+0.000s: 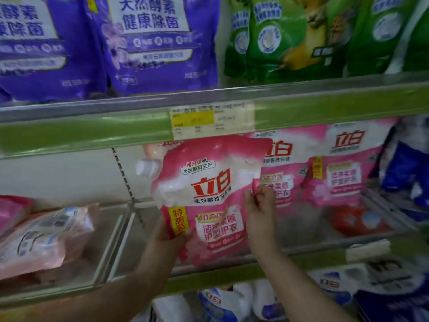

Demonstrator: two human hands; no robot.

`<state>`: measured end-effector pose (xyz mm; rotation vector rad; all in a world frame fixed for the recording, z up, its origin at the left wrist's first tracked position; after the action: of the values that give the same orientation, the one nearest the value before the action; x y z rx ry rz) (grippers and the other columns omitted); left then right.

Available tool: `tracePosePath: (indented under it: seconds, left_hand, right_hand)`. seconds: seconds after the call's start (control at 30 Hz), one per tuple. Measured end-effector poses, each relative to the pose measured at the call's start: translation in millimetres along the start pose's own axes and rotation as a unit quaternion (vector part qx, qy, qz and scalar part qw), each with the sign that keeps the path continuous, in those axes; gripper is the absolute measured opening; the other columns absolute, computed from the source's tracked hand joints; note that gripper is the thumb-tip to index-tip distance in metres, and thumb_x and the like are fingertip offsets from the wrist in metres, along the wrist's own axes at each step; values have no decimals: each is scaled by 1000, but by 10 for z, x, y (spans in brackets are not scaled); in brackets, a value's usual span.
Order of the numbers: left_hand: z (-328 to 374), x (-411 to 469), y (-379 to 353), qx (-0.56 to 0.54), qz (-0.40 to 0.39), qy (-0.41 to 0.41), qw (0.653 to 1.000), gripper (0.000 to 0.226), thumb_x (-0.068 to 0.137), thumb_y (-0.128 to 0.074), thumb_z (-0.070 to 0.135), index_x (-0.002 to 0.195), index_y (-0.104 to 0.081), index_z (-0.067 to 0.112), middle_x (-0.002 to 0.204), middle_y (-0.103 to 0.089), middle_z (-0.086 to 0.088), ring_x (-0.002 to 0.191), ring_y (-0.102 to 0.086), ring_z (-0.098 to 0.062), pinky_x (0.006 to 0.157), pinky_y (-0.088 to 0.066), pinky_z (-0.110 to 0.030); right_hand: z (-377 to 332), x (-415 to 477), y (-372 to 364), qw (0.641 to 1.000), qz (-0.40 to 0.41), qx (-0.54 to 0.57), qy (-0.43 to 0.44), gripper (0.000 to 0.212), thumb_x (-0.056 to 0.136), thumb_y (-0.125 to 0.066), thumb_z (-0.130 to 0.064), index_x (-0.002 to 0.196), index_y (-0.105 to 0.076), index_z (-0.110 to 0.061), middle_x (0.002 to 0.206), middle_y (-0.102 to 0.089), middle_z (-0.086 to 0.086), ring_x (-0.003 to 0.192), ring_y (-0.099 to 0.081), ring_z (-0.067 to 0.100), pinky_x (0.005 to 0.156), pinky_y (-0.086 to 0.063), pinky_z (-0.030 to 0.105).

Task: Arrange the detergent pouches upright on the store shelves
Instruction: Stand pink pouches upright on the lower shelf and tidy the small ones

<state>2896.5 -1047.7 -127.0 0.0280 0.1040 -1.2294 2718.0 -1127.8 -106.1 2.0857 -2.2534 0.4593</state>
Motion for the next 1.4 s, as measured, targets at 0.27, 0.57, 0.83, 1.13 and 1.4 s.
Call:
tracePosePath:
  seconds: [0.27,0.57,0.83,1.13,1.4]
  left_hand:
    - [-39,21,-1201,-32,-61,30,997,28,88,-55,-1,110,-59,17,77,-77,3,55,-69,-7,44,-51,-23]
    - [20,100,-2616,-49,-92,56,993,40,92,-52,6,128,-54,24,87,-74,6,81,-68,-16,63,-53,-28]
    - [57,221,-3300,-141,-121,83,979,33,95,-46,9,120,-58,27,82,-77,6,72,-74,-14,47,-52,-23]
    - [-33,396,-3537,-218,-126,118,960,37,94,-47,10,126,-56,25,101,-75,-9,86,-73,-28,60,-59,-42]
    - [85,350,-3501,-190,-131,79,970,22,92,-50,11,110,-60,16,81,-77,-2,69,-74,-15,49,-55,-22]
  right_hand:
    - [-222,344,1086,998,51,-9,35,3,95,-45,-8,94,-43,-9,80,-52,-2,58,-53,-13,56,-44,4]
    - [-339,851,2303,990,135,-49,-14,14,96,-46,-24,83,-43,-30,89,-61,9,86,-63,32,80,-53,47]
    - [-327,1221,2795,985,159,-57,-18,11,95,-47,-24,86,-43,-30,101,-59,19,96,-59,41,85,-51,54]
    - [-317,1417,2903,990,126,-56,-18,9,96,-43,-28,87,-40,-32,86,-59,2,89,-63,39,76,-53,49]
    - [-564,1280,2844,939,218,-233,128,40,84,-60,1,121,-43,0,124,-44,17,109,-44,13,87,-38,3]
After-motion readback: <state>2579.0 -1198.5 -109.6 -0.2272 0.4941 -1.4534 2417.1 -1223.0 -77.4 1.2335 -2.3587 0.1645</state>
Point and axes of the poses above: each hand's wrist, its own x-axis towards the middle knuckle, its own y-axis out of the back of the hand, z = x × y, the point moved 6 cm from there along x, towards the middle knuckle
